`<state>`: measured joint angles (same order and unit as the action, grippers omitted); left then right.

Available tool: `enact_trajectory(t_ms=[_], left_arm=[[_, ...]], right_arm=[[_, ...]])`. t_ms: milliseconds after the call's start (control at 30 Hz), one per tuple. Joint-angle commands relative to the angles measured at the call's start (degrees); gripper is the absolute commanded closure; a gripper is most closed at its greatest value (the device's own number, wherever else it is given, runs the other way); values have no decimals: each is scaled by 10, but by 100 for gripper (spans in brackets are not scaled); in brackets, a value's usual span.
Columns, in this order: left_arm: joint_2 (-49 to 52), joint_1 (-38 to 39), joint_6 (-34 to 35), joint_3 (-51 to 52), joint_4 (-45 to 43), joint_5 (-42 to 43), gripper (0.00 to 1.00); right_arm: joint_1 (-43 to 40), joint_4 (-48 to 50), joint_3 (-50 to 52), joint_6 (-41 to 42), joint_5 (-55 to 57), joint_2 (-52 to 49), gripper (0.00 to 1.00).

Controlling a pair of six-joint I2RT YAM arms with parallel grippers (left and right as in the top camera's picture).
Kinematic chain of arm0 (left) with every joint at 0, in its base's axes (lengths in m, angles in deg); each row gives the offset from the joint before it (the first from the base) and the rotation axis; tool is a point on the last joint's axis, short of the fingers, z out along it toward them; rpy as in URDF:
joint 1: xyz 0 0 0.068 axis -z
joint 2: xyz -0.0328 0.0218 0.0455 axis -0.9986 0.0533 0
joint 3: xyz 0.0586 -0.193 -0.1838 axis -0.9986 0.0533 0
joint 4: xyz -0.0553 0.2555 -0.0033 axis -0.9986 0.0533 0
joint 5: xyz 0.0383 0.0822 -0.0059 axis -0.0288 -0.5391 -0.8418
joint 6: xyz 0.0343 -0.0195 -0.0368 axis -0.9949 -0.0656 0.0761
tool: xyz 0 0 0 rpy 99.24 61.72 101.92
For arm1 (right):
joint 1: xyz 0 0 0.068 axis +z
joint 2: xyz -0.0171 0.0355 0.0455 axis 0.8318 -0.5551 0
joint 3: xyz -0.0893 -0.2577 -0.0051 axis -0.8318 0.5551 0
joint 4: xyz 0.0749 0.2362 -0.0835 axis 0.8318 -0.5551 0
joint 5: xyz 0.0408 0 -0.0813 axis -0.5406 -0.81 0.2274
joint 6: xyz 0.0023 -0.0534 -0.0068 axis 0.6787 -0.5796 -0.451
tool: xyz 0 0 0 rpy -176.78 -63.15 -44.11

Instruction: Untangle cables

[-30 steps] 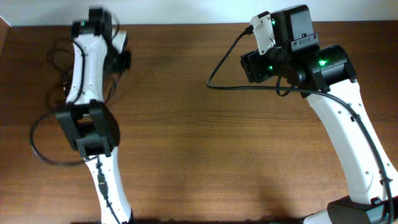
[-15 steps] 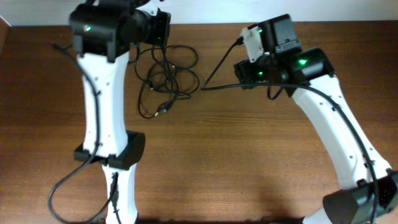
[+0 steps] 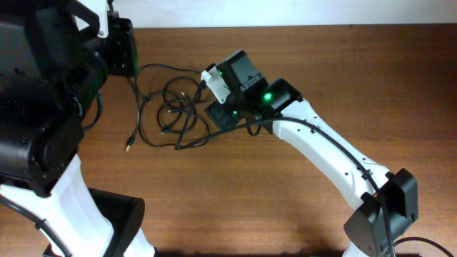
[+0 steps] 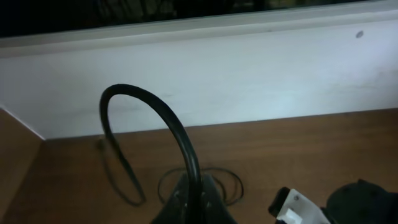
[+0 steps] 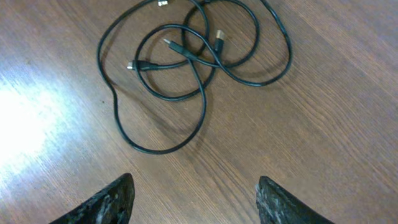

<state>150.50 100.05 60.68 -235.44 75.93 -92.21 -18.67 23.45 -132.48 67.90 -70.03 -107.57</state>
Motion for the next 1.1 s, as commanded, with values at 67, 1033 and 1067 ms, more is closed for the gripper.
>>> enact_trajectory(t_ms=[67, 1033, 1067], left_arm=[[21, -91, 6, 56, -7, -70, 100], [240, 198, 21, 129, -191, 137, 1], [240, 198, 20, 129, -186, 99, 1]], right_arm=[[-47, -19, -1, 12, 2, -1, 37], [-372, -110, -19, -16, 9, 187, 37], [-372, -110, -19, -16, 7, 187, 37]])
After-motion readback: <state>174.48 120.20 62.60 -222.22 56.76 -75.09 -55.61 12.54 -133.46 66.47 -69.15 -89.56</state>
